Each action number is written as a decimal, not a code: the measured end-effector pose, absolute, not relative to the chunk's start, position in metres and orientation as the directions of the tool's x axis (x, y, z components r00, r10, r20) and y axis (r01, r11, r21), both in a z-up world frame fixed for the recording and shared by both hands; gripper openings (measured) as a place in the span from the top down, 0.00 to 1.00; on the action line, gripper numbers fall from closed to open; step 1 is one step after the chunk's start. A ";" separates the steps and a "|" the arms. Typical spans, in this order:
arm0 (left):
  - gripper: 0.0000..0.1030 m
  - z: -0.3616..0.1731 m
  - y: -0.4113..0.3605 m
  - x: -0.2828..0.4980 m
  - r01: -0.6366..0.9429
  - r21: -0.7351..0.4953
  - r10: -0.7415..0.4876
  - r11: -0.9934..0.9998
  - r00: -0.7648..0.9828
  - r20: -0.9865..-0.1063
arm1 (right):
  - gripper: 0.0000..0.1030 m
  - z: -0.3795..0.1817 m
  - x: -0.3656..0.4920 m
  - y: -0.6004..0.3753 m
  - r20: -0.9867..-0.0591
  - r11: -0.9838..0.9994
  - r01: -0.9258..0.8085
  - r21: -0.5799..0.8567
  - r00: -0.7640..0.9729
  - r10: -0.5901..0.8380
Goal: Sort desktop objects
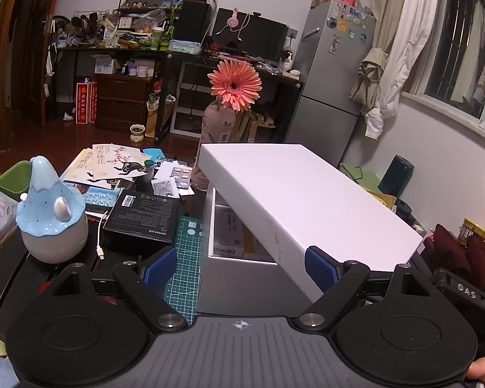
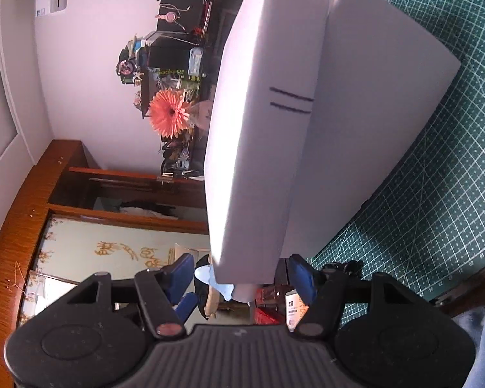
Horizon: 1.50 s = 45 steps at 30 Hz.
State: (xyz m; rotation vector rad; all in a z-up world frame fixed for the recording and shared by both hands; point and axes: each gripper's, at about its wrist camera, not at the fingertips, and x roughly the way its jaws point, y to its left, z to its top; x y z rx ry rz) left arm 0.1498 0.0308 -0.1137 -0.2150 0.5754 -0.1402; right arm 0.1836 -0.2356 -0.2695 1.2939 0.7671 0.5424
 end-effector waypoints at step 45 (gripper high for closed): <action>0.16 -0.119 0.087 0.214 -0.055 -0.539 -0.250 0.840 0.843 -0.476 | 0.51 -0.245 0.177 -0.254 -0.225 0.274 -0.001 0.962 0.568 0.792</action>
